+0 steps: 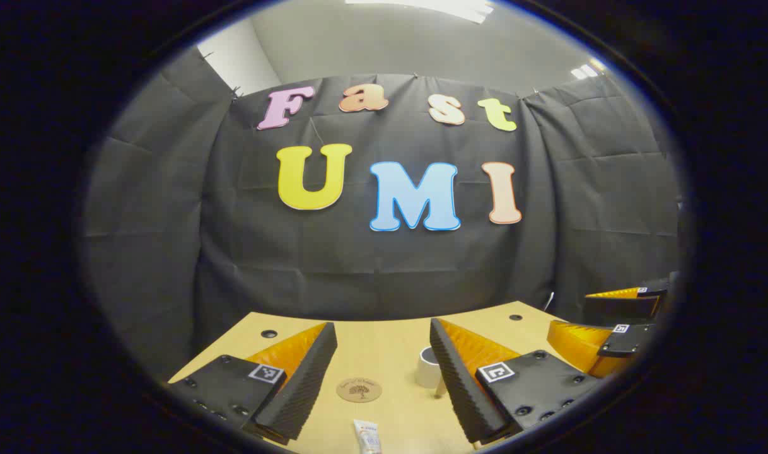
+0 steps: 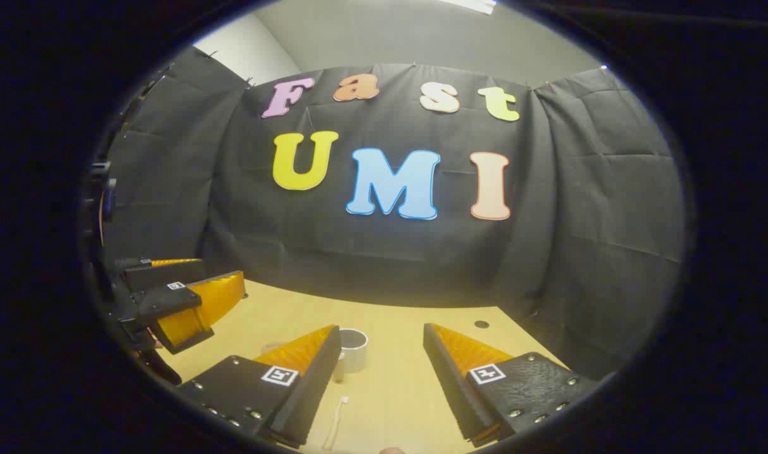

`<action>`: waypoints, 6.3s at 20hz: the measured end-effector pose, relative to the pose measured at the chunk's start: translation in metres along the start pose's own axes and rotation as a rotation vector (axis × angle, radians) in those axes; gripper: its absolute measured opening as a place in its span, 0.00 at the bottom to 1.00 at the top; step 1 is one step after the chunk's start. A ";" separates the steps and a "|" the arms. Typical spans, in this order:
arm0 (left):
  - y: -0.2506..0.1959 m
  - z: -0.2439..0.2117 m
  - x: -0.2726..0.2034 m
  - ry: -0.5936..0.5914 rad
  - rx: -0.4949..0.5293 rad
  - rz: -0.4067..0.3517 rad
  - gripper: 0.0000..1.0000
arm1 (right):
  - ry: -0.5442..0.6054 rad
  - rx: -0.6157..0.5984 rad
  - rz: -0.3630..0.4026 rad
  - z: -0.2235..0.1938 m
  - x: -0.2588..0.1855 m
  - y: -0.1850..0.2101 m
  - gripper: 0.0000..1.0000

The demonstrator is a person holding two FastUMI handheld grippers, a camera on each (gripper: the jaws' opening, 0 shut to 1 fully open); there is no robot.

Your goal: Put the toothbrush and toothpaste on the desktop into the cup, then pick up the cup and place it on the coaster on the desktop.

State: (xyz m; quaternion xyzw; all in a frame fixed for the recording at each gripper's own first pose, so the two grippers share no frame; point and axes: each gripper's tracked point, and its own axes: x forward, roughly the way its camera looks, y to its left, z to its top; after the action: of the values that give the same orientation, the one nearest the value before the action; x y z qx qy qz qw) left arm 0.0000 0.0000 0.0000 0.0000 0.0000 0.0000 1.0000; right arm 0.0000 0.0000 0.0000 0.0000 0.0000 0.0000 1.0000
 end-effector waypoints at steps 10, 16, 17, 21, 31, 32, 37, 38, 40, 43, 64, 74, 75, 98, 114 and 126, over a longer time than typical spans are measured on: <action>0.001 -0.013 0.021 0.018 -0.019 0.000 0.96 | 0.094 0.012 -0.011 -0.016 0.020 -0.004 0.83; 0.009 -0.031 0.015 0.057 0.006 0.020 0.96 | 0.172 0.003 0.025 -0.037 0.019 0.006 0.83; 0.010 -0.037 0.015 0.077 0.001 0.018 0.96 | 0.193 0.005 0.035 -0.042 0.019 0.009 0.83; 0.012 -0.079 0.011 0.218 -0.028 0.008 0.99 | 0.300 0.024 0.098 -0.067 0.017 0.026 0.82; 0.026 -0.184 0.012 0.592 -0.077 0.032 0.99 | 0.681 0.132 0.138 -0.148 0.016 0.050 0.83; 0.026 -0.190 0.009 0.622 -0.078 0.032 0.99 | 0.717 0.141 0.140 -0.157 0.016 0.052 0.83; 0.029 -0.247 -0.003 0.845 -0.110 0.032 0.96 | 0.867 0.148 0.159 -0.182 0.014 0.059 0.85; 0.030 -0.256 -0.003 0.879 -0.108 0.032 0.96 | 0.895 0.142 0.163 -0.188 0.013 0.060 0.85; 0.033 -0.272 -0.007 0.950 -0.103 0.039 0.96 | 0.951 0.144 0.179 -0.202 0.016 0.069 0.85; 0.037 -0.294 -0.017 1.071 -0.112 0.049 0.96 | 1.044 0.147 0.184 -0.217 0.016 0.073 0.85; 0.040 -0.341 -0.028 1.390 -0.070 0.053 0.75 | 1.321 0.049 0.142 -0.272 0.020 0.070 0.45; 0.038 -0.341 -0.037 1.423 -0.118 0.096 0.39 | 1.334 0.018 0.188 -0.273 0.012 0.073 0.11; 0.040 -0.341 -0.038 1.424 -0.115 0.094 0.39 | 1.317 0.035 0.184 -0.269 0.015 0.073 0.11; 0.041 -0.314 -0.016 1.181 -0.179 0.067 0.21 | 0.909 0.123 0.312 -0.190 0.036 0.079 0.02; 0.010 -0.206 0.079 0.727 -0.228 -0.046 0.20 | 0.362 0.186 0.278 -0.078 0.131 0.058 0.02; 0.018 -0.136 0.144 0.481 -0.288 -0.048 0.21 | 0.062 0.153 0.264 -0.017 0.208 0.056 0.02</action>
State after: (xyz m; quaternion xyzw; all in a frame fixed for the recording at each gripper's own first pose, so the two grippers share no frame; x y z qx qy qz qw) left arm 0.1440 0.0182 -0.1358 -0.1420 0.2373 -0.0236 0.9607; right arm 0.2080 0.0561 -0.0175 0.0764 0.0309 0.1315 0.9879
